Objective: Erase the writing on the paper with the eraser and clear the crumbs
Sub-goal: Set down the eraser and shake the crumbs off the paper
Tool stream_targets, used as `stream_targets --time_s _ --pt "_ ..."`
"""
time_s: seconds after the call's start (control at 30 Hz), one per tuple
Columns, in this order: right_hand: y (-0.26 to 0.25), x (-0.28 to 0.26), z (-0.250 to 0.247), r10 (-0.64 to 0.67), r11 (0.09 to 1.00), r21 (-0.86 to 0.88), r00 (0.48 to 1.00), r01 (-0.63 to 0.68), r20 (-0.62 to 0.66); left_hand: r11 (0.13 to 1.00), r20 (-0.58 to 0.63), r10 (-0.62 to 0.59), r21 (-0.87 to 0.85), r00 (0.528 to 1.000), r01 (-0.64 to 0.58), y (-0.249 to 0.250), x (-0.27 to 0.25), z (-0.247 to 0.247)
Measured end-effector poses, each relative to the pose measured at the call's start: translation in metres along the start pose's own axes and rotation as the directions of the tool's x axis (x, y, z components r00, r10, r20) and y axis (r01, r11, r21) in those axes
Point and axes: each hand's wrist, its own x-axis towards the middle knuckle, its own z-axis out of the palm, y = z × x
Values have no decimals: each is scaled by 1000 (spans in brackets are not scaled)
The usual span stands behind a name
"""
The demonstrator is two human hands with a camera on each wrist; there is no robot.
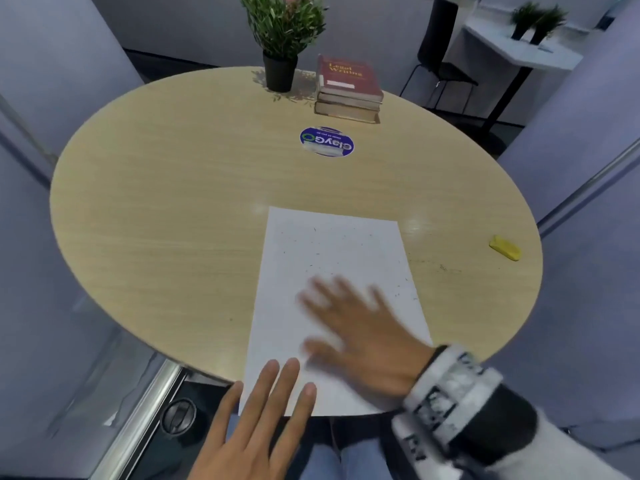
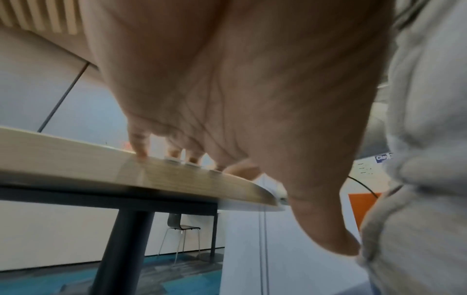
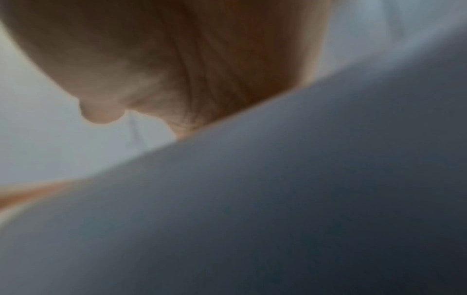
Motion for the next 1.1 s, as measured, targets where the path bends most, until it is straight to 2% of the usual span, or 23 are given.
stream_targets --time_s 0.03,0.07,0.1,0.13,0.2,0.23,0.27,0.3,0.37,0.43,0.47,0.53,0.6,0.63,0.67,0.7,0.77,0.8,0.83,0.87,0.97,1.03,1.1 --pt "18 -5 -5 107 994 19 993 -106 -42 999 123 -37 -19 992 39 7 -7 -13" --pt "31 -13 -12 177 984 10 982 -177 -67 992 -62 -87 90 994 93 20 -10 -9" --pt "33 -18 -17 183 982 -28 980 -186 -71 984 -146 -103 130 984 123 18 -9 -4" --pt "24 -20 -16 100 991 -85 993 -105 -62 954 -227 -29 283 973 94 19 -13 10" --pt "-20 -21 -4 -155 986 -66 987 153 -30 964 -198 -4 260 980 56 29 -13 9" --pt "-37 -21 4 -230 973 -5 973 230 -2 971 -210 8 236 978 43 21 -11 9" --pt "-39 -21 12 -242 970 30 970 242 5 961 -250 39 273 967 32 16 -10 9" --pt "-27 -22 13 -214 976 31 977 214 -12 948 -260 43 315 965 43 15 -9 6" --pt "24 -22 8 -59 998 -32 996 57 -63 934 -250 44 354 967 49 17 -9 0" --pt "73 -29 -10 174 982 -57 979 -181 -106 930 -278 59 364 959 48 20 -7 -3" --pt "84 -33 -18 230 970 -50 966 -237 -118 926 -280 51 373 959 60 21 -5 -4" --pt "76 -38 -22 130 983 -118 984 -144 -118 928 -277 22 363 960 83 22 -2 -1" --pt "41 -41 -13 -77 985 -155 997 73 -20 948 -227 38 315 973 37 22 1 0" --pt "30 -43 -4 -156 976 -147 987 161 45 964 -184 29 264 983 21 22 1 -1" --pt "31 -44 2 -181 971 -143 981 189 69 973 -176 33 230 984 9 21 3 -2" --pt "43 -44 3 -148 979 -134 988 154 52 977 -180 53 211 982 -14 21 4 -4" --pt "80 -41 -5 53 994 -98 998 -56 -30 969 -222 96 244 970 -40 22 9 -5" --pt "93 -41 -17 171 982 -72 983 -176 -74 967 -196 117 245 974 -66 21 10 -3" --pt "100 -41 -28 224 972 -50 968 -231 -109 970 -157 135 223 978 -98 20 12 -5" --pt "98 -39 -36 198 977 -55 973 -206 -123 972 -137 157 195 978 -129 20 15 -8" --pt "39 -31 -46 -97 987 -132 994 90 -51 983 -12 153 103 988 -151 18 22 -13" --pt "-10 -25 -40 -311 946 -91 950 312 24 985 69 149 80 986 -155 16 19 -6" --pt "-41 -16 -25 -469 880 -32 877 475 108 984 107 146 91 984 -156 13 11 3"
